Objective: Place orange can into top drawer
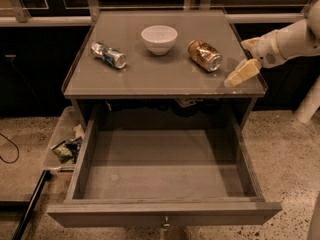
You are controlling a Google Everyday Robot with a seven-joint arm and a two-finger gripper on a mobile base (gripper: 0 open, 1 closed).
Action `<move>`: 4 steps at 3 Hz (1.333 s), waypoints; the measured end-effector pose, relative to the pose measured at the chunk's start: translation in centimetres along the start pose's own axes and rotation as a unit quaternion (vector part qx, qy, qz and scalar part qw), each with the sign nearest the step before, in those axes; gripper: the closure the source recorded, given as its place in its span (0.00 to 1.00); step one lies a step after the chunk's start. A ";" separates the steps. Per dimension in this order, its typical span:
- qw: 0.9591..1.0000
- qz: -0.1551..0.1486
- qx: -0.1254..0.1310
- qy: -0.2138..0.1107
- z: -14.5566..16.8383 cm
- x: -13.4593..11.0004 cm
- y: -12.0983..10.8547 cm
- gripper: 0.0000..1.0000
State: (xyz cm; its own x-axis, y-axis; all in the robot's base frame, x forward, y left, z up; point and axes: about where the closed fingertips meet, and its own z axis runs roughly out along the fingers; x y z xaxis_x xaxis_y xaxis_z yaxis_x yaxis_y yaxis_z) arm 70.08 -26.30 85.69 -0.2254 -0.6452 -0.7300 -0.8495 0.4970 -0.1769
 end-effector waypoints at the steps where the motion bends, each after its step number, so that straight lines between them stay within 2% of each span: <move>1: 1.000 0.000 0.000 0.000 0.0 0.0 0.0 0.00; 2: 1.000 -0.001 -0.001 -0.025 0.8 -1.4 0.5 0.00; 3: 0.999 0.004 -0.006 -0.050 2.1 -4.1 0.8 0.00; 4: 0.999 0.019 -0.001 -0.051 3.2 -5.4 0.8 0.00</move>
Offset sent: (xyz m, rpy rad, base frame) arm 0.0013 0.0319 0.0135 0.0931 -0.0659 0.0153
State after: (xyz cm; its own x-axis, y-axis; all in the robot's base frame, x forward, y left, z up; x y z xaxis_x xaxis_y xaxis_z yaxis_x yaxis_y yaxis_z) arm 72.16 -20.58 87.36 -0.2082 -0.5638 -0.7992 -0.8423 0.5188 -0.1465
